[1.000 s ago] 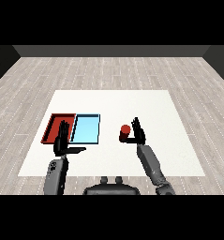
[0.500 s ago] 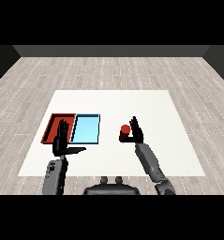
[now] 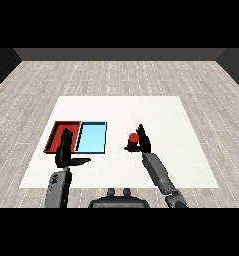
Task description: Pick the red can and put it in the red box
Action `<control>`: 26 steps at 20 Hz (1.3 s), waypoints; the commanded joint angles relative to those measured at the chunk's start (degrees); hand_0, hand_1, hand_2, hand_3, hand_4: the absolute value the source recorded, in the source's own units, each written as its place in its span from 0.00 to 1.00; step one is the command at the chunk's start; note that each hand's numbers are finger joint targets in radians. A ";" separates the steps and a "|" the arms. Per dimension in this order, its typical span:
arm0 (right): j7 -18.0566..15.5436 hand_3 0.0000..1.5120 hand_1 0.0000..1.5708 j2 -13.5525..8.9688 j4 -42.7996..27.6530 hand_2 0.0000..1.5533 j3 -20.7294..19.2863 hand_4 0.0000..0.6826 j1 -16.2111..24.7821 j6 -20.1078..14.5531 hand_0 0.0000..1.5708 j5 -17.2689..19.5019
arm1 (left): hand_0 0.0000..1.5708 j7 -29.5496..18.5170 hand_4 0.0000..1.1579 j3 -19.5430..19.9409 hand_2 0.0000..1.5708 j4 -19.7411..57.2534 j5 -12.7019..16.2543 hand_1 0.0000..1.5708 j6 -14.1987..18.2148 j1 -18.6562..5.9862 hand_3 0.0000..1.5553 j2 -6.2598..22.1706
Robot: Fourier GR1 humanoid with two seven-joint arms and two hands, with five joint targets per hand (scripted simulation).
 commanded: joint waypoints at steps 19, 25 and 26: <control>-1.29 0.08 0.00 0.05 10.21 0.23 0.78 0.00 -7.66 -3.38 0.00 -4.29 | 0.00 -2.75 0.00 -1.10 0.00 1.98 -1.30 0.00 0.74 0.62 0.00 -1.32; 0.77 0.95 0.95 -0.83 7.38 0.94 1.20 0.97 -5.91 -7.09 0.95 0.11 | 0.00 -2.32 0.00 2.67 0.00 1.10 2.06 0.00 -2.52 1.00 0.00 2.28; -4.16 0.95 0.95 0.02 15.30 0.95 -0.58 0.98 -8.38 -4.86 0.95 0.32 | 0.00 -4.05 0.00 -1.51 0.00 2.52 -2.06 0.00 1.32 0.42 0.00 -2.02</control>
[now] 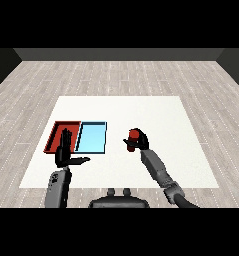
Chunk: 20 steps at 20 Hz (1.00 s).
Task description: Pick the red can and put it in the red box
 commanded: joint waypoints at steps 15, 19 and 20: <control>2.68 0.93 0.92 0.35 -13.45 0.93 4.30 0.96 2.68 -8.27 0.92 5.73 | 0.00 3.72 0.00 -2.89 0.00 -4.02 -1.27 0.00 -1.18 3.79 0.00 0.22; 7.25 0.93 0.92 0.34 -23.43 0.93 4.10 0.95 6.13 -8.41 0.92 8.60 | 0.00 1.74 0.00 -6.98 0.00 2.42 -7.18 0.00 4.09 -3.36 0.00 -2.96; 7.52 0.93 0.92 -1.20 -21.57 0.93 1.65 0.95 3.46 -5.51 0.92 9.44 | 0.00 -0.68 0.00 -4.73 0.00 4.57 -4.26 0.00 -0.52 -2.57 0.00 -1.00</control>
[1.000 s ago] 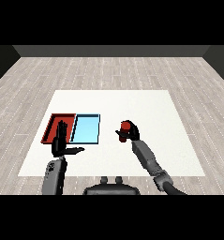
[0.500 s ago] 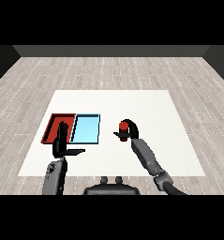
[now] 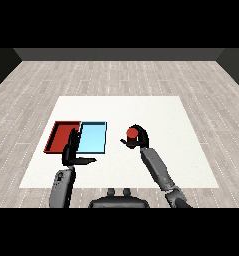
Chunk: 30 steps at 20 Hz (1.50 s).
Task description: Pick the red can and put it in the red box
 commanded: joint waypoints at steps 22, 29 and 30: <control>5.88 0.92 0.90 0.71 -14.02 0.90 4.22 0.94 0.27 -1.90 0.90 1.31 | 0.00 11.92 0.00 -28.08 0.00 2.83 4.23 0.00 18.16 -11.65 0.00 -1.93; 5.04 0.93 0.89 0.71 -18.36 0.91 12.68 0.90 2.71 -8.34 0.89 -1.97 | 0.00 9.63 0.00 -26.95 0.00 5.29 4.07 0.00 16.13 -11.94 0.00 -1.93; 3.89 0.93 0.89 0.71 -17.90 0.91 10.20 0.90 4.25 -3.45 0.89 0.60 | 0.00 5.31 0.00 -23.93 0.00 12.93 5.44 0.00 15.06 -15.81 0.00 -1.93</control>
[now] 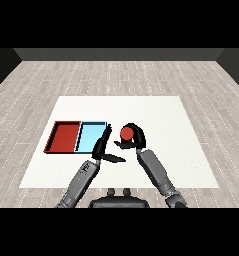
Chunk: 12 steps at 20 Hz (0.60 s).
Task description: Pick the red can and put it in the red box
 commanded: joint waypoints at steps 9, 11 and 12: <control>0.24 0.93 0.91 0.12 -4.61 0.93 10.44 0.88 -0.92 -7.77 0.91 -3.49 | 0.00 -0.55 0.00 0.83 0.00 9.36 2.12 0.00 1.40 -8.15 0.00 -0.03; 2.09 0.92 0.91 0.12 -6.81 0.92 7.55 0.88 1.23 -3.72 0.91 -0.78 | 0.00 2.94 0.00 -0.22 0.00 4.65 0.89 0.00 2.09 -5.52 0.00 -0.03; 1.87 0.92 0.92 0.12 -4.15 0.92 13.25 0.90 -3.63 -10.61 0.92 -3.93 | 0.00 2.02 0.00 -6.65 0.00 6.69 3.30 0.00 7.72 -7.98 0.00 -0.03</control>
